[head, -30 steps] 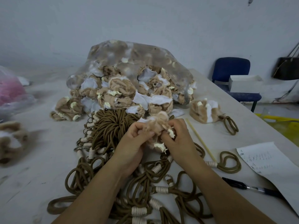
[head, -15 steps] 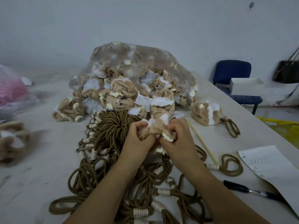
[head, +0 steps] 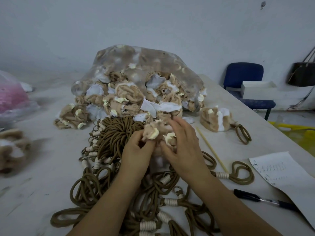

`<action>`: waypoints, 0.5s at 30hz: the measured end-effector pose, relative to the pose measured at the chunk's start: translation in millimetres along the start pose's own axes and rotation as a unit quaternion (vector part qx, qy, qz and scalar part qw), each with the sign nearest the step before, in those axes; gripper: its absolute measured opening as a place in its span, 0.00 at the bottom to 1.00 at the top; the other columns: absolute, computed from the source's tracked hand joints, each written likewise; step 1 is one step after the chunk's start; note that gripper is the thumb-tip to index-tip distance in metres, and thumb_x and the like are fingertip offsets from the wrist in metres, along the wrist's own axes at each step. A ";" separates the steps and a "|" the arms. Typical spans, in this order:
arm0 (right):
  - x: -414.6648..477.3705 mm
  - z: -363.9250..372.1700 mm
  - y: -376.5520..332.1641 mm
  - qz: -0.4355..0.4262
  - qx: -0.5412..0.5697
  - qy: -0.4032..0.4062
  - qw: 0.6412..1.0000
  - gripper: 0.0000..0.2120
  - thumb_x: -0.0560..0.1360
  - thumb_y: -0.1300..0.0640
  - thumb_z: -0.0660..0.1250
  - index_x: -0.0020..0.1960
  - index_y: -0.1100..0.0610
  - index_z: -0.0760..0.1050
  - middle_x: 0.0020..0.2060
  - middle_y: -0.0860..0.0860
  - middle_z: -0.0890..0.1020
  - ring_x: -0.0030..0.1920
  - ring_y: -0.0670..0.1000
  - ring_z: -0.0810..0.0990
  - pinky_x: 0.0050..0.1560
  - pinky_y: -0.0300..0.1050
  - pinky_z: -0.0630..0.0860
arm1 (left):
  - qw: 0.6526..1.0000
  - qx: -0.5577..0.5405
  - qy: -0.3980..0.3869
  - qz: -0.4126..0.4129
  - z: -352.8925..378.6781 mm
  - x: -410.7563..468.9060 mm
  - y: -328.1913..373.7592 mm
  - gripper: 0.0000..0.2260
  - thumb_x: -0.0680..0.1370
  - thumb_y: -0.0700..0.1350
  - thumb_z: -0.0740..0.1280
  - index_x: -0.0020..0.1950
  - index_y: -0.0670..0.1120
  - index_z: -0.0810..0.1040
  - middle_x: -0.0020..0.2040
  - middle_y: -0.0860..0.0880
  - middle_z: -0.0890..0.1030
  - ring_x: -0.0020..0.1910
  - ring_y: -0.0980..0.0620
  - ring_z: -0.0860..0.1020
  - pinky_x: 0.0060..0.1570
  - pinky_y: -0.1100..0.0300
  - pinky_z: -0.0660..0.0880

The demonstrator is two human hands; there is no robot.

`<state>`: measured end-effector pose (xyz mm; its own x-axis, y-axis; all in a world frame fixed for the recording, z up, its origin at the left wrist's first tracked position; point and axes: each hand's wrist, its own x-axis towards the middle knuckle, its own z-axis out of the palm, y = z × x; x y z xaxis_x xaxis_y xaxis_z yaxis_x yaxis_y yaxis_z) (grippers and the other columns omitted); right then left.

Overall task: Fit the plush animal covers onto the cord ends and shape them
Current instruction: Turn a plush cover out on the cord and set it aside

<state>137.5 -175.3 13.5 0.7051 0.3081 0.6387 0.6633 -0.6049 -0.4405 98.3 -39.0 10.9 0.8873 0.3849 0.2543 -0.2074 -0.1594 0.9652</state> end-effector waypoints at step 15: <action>2.0 2.3 14.5 0.123 0.195 0.011 0.973 0.10 0.79 0.63 0.62 0.59 0.56 0.75 0.55 0.46 0.71 0.53 0.30 0.69 0.50 0.21 0.63 | 0.885 -0.389 -0.171 -0.188 -2.1 7.3 8.4 0.15 0.75 0.40 0.70 0.59 0.42 0.71 0.44 0.45 0.80 0.44 0.50 0.79 0.44 0.58 0.78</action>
<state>149.1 -181.8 6.9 0.8524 0.1707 0.4943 0.5220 -0.3335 -0.7850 102.2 -35.7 21.0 0.9991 -0.0420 0.0005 0.0268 0.6476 0.7615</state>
